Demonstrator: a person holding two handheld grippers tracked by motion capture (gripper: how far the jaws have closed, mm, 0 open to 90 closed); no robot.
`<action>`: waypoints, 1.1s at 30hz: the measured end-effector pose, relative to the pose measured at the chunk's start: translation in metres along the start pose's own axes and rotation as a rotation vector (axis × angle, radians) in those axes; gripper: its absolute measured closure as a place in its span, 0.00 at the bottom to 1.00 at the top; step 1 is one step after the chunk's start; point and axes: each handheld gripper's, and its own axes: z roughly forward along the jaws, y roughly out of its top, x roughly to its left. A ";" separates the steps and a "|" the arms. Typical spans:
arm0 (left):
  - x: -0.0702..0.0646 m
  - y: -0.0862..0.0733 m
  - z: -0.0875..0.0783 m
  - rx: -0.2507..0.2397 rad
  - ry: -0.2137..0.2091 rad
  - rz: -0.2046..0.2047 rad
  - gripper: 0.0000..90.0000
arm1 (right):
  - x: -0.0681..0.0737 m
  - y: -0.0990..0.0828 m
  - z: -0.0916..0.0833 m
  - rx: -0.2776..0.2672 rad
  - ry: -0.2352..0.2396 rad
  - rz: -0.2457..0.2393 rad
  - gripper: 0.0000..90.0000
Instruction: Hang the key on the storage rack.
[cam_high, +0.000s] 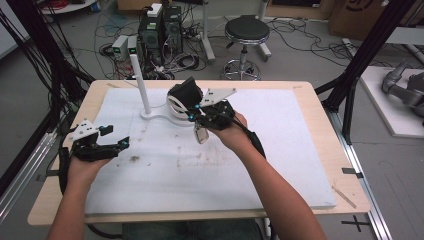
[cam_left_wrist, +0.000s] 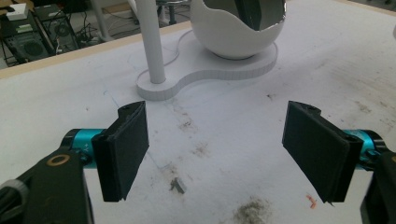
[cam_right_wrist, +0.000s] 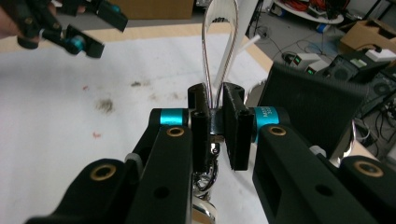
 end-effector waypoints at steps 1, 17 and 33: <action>0.000 -0.001 -0.001 -0.003 0.002 -0.004 0.25 | -0.001 0.004 0.002 0.002 0.000 -0.005 0.92; -0.002 -0.007 -0.005 0.010 0.009 -0.004 0.25 | -0.011 0.069 0.032 -0.061 -0.026 -0.069 0.92; -0.001 -0.006 -0.009 0.000 0.013 -0.010 0.25 | -0.010 0.115 0.085 -0.011 -0.042 -0.120 0.92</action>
